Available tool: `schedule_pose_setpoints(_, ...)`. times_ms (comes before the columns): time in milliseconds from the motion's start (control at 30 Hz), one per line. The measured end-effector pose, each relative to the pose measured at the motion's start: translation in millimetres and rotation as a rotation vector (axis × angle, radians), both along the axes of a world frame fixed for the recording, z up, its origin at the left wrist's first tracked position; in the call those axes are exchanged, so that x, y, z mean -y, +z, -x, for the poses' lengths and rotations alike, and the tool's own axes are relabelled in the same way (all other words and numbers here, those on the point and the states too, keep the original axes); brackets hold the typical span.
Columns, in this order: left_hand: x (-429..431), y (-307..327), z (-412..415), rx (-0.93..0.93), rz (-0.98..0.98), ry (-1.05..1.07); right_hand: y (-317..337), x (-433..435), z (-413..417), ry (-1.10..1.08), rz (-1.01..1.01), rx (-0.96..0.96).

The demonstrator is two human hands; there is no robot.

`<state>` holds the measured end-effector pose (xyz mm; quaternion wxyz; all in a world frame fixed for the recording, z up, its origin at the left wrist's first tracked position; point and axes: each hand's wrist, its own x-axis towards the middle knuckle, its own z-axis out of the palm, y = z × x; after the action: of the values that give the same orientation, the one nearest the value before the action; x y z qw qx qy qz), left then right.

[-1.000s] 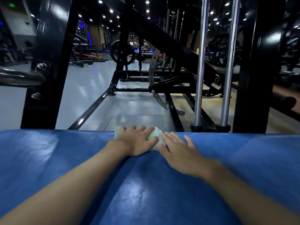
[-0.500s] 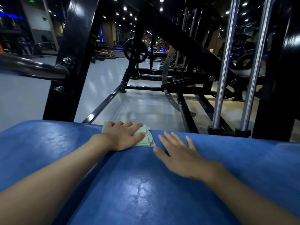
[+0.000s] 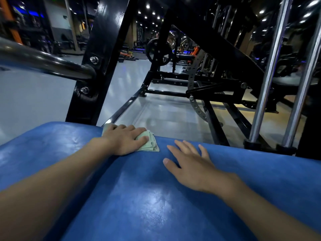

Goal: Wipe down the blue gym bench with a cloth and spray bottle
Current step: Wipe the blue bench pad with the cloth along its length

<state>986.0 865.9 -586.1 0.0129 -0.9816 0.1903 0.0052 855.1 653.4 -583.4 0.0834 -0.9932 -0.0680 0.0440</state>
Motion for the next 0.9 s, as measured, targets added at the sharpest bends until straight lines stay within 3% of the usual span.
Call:
schedule_pose_setpoints(267, 0, -2, -3, -0.028, 0.055, -0.103, 0, -22, -20, 0.006, 0.018, 0.059)
schedule_pose_setpoints(667, -86, 1, -30, 0.017, 0.039, 0.055, 8, -107, -38, 0.253, -0.059, -0.012)
schedule_pose_setpoints(767, -116, -2, -37, 0.025, -0.060, 0.088, 5, -137, -47, 0.291, -0.043, -0.032)
schedule_pose_setpoints(900, -156, -5, -52, 0.006, -0.027, 0.198, 7, -178, -58, 0.333, -0.006, -0.054)
